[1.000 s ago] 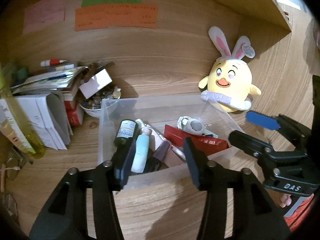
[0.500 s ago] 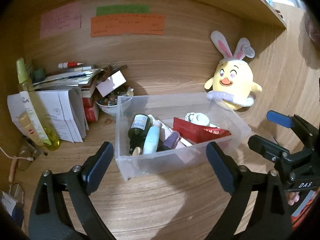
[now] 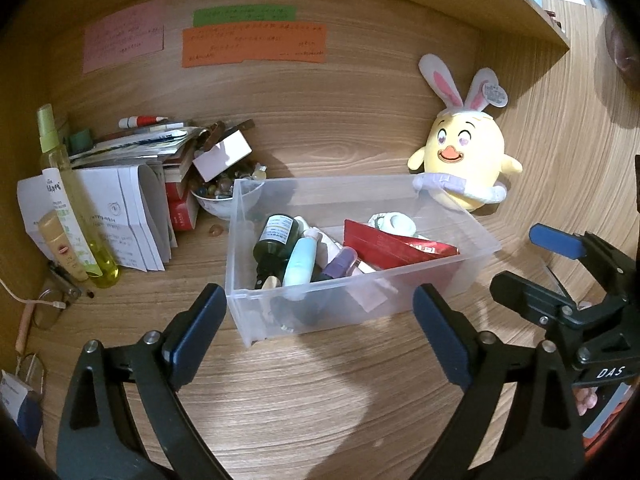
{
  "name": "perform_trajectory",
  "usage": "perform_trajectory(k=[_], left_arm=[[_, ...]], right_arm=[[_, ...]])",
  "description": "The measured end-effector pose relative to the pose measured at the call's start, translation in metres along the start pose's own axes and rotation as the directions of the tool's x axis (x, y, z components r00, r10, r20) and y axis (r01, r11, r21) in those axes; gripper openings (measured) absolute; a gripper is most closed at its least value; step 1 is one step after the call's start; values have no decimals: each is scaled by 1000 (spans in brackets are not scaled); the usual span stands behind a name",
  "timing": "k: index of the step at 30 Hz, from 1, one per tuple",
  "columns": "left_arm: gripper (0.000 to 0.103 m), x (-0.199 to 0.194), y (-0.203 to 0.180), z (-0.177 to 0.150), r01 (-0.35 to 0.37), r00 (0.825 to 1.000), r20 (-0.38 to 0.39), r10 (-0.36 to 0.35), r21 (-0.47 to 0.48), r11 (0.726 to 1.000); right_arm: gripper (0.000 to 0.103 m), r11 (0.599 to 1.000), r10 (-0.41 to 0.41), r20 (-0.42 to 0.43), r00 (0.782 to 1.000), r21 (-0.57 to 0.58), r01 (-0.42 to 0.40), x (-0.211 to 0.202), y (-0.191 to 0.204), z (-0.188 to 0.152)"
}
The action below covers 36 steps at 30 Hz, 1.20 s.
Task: Organize objects
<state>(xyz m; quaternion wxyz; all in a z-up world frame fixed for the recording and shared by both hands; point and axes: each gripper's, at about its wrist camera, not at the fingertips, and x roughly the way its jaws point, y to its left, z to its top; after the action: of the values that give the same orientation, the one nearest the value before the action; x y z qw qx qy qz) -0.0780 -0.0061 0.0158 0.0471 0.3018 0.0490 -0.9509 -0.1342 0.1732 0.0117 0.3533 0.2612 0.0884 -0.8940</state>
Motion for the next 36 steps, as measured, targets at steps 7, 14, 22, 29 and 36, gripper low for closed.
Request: perform_trajectory(k=[7,14,22,29,36], left_arm=[[96,1,1,-1,3,1000,0,-3,-6,1000],[96,2,3,-3,7,1000,-9,-7,-15,1000],[96,2,4,-4,10,1000,-11,-10,-17,1000],[96,3,3,-5,4,1000,-17,-5,-21,1000],[96,4,1,-6,3,1000,-18,-3,-21,1000]], right_arm=[[99,1000,2,-5,1000,5,-2,1,0,-1],[99,1000,5,-9,1000,8,-5,2,0,-1],[99,1000,7,-13,1000,11,-7,2,0,-2],[99,1000,7,-14,1000,10,-7,3,0,-2],[99,1000,6,-14,1000,11,-6,2,0,-2]])
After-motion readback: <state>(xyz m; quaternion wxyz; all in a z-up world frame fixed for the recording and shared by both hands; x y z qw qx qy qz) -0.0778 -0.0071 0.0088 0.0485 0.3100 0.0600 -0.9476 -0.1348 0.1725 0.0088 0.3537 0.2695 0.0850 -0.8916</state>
